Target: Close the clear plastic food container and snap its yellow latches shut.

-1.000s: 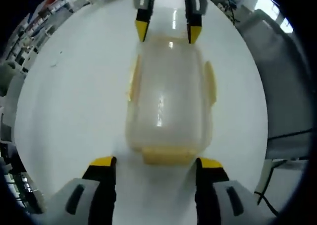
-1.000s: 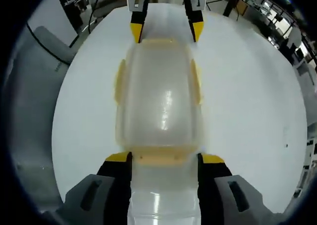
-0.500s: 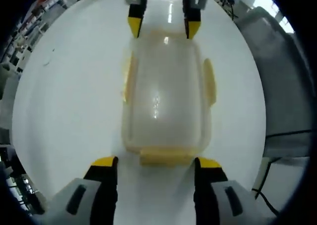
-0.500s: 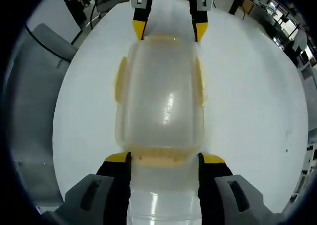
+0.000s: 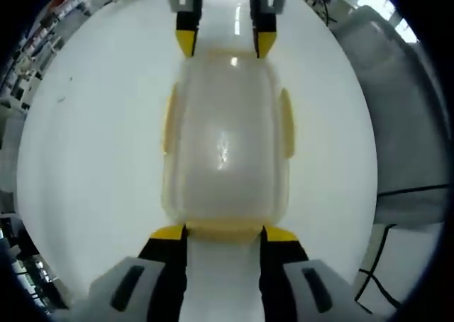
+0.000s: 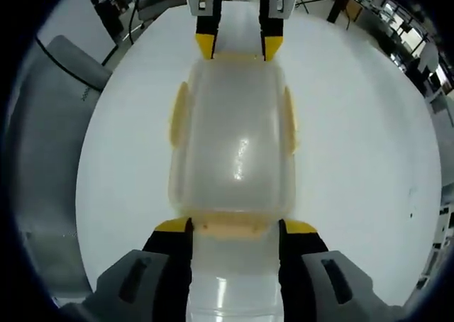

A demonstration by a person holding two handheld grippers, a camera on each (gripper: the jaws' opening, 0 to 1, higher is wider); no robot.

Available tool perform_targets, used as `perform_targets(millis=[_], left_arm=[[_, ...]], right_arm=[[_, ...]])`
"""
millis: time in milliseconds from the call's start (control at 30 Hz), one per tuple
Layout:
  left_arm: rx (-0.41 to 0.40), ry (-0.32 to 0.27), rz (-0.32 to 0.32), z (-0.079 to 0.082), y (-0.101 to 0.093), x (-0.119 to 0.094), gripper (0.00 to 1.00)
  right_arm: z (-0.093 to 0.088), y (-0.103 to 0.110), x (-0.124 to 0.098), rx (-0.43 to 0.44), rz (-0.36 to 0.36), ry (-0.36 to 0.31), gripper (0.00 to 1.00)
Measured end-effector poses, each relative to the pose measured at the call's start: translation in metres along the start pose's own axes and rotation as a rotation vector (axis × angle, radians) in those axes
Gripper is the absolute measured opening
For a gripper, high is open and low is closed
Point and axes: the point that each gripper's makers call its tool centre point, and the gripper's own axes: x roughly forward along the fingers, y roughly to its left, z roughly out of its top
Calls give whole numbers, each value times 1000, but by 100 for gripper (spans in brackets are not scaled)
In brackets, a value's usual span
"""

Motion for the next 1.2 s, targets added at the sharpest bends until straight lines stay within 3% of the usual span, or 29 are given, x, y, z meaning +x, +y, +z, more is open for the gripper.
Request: perform_targets(millis=[67,233,500,1200], left_arm=[[-10,-8,0,-1,0,0,34],[3,1,0,0,0,1,34],[16,123,-2,1,0,3,34],[16,146,-20,1,4,3,34]], right_arm=[[0,2,-1,1,-2,3,37],[-1,1,1,-2,0,10,37],[-2,1,2,12,-6,51,38],[-2,-2,1,4,7,37,36]])
